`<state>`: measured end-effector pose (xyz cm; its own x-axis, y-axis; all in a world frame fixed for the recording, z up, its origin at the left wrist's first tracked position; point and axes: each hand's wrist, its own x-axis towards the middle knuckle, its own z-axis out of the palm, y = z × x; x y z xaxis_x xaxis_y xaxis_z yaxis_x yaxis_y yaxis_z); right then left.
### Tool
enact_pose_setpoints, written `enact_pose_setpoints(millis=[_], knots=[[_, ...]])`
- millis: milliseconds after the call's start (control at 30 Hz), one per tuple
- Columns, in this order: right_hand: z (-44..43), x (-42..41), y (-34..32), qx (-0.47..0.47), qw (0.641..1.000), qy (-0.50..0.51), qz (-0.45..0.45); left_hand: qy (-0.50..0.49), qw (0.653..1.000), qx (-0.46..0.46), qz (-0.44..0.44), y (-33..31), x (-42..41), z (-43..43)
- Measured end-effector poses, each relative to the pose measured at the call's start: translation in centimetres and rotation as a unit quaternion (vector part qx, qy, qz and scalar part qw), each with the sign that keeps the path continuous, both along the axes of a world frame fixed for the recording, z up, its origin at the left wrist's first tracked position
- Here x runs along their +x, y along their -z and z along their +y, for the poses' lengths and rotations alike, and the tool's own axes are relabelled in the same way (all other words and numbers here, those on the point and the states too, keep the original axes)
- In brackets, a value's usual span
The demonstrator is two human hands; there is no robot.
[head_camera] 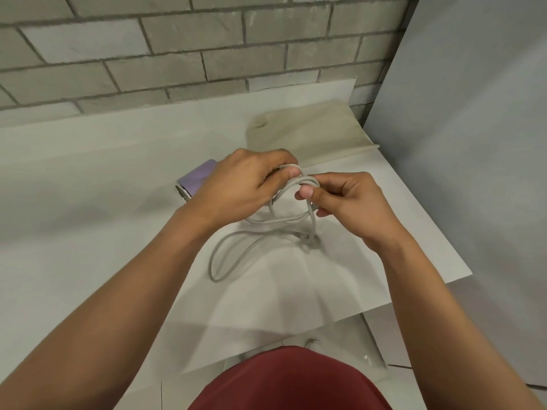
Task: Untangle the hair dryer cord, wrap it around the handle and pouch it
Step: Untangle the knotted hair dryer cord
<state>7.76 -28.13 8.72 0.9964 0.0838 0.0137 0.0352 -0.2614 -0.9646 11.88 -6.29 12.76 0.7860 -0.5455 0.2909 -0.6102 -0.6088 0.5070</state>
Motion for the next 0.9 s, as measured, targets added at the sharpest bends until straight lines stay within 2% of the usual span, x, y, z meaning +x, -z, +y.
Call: enact_pose_setpoints(millis=[67, 133, 233, 333, 367, 433, 500, 567, 667, 733, 800, 900], knots=[[0.0, 0.0, -0.1, 0.023, 1.000, -0.013, 0.013, -0.036, 0.996, -0.083, 0.001, 0.8, -0.6, -0.5], [0.1, 0.0, -0.2, 0.038, 0.999, -0.024, 0.026, -0.101, 0.976, -0.188, 0.030, 1.4, -1.0, -1.0], [-0.1, 0.1, -0.5, 0.041, 0.998, -0.044, 0.029, -0.205, 0.915, -0.337, 0.082, 1.9, -1.1, -1.3], [-0.3, 0.0, -0.4, 0.040, 0.997, -0.057, 0.024, -0.264, 0.869, -0.399, 0.125, 2.0, -0.1, -0.2], [-0.3, 0.0, -0.3, 0.038, 0.998, -0.052, 0.019, -0.269, 0.873, -0.382, 0.137, 2.0, 0.2, 0.3], [-0.4, 0.1, -0.3, 0.030, 0.999, -0.035, 0.010, -0.259, 0.914, -0.285, 0.128, 2.3, 0.5, 1.3], [-0.6, 0.0, -0.4, 0.019, 0.999, -0.027, 0.006, -0.229, 0.959, -0.156, 0.065, 2.3, 0.5, 2.1], [-0.9, 0.0, -0.5, 0.010, 0.999, -0.034, 0.004, -0.160, 0.984, -0.062, -0.035, 1.6, 0.6, 2.7], [-1.0, 0.0, -0.8, -0.001, 0.999, -0.054, 0.004, -0.001, 0.984, 0.074, -0.159, -0.1, 0.8, 2.5], [-0.9, 0.1, -1.0, 0.006, 0.998, -0.060, 0.003, 0.059, 0.975, 0.149, -0.153, -0.9, 0.9, 1.8], [-0.9, 0.1, -1.0, 0.016, 0.998, -0.061, 0.000, 0.061, 0.969, 0.184, -0.150, -1.1, 0.7, 0.8], [-1.1, -0.1, -0.8, 0.044, 0.998, -0.043, -0.012, 0.004, 0.969, 0.174, -0.177, -0.7, 0.0, 0.0]])
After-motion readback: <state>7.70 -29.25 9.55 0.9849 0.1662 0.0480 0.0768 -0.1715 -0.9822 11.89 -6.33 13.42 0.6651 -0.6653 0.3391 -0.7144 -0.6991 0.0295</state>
